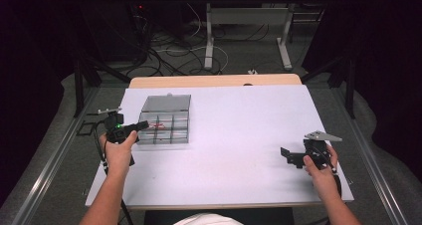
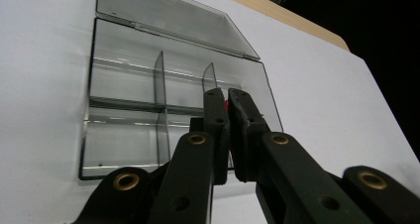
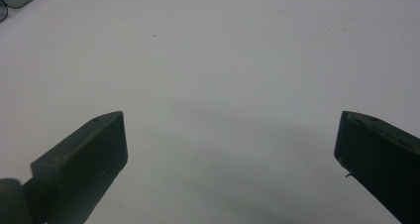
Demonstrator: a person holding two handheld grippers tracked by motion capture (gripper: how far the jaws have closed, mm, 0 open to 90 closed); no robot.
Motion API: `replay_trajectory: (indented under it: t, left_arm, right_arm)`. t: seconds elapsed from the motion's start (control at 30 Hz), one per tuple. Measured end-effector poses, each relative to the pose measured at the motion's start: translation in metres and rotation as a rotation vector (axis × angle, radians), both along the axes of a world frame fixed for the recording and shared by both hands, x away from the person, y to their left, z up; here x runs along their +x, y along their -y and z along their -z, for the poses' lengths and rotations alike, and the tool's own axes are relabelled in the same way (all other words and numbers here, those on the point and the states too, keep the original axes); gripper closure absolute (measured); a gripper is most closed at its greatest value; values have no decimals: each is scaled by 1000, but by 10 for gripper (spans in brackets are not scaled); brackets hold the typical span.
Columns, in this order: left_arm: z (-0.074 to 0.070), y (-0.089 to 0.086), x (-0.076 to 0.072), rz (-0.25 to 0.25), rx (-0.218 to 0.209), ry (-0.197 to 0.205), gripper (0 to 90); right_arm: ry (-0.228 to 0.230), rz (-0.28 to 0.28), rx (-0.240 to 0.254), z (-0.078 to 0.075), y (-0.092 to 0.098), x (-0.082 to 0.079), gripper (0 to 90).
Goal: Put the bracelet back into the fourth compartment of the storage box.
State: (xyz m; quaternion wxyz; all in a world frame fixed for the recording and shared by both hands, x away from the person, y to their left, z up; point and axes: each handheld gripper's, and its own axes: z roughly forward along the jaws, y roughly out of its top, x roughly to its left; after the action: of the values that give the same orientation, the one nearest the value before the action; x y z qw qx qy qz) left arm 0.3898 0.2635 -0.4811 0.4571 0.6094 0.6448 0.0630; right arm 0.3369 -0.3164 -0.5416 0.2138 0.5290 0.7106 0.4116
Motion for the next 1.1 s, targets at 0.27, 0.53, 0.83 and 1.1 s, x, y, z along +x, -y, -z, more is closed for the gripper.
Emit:
replay_trajectory:
  t: [0.27,0.53,0.83,1.1]
  left_arm:
    - [6,-8,4,-19,31,5,873]
    - [12,-16,4,-31,43,-7,873]
    - [17,-20,6,-40,62,-13,873]
    - [20,-22,7,-41,70,-21,873]
  right_arm:
    - [-7,-8,0,0,0,0,0]
    - [-9,-9,-2,0,0,0,0]
    - [-9,-9,-2,0,0,0,0]
    - [-8,-12,-6,0,0,0,0]
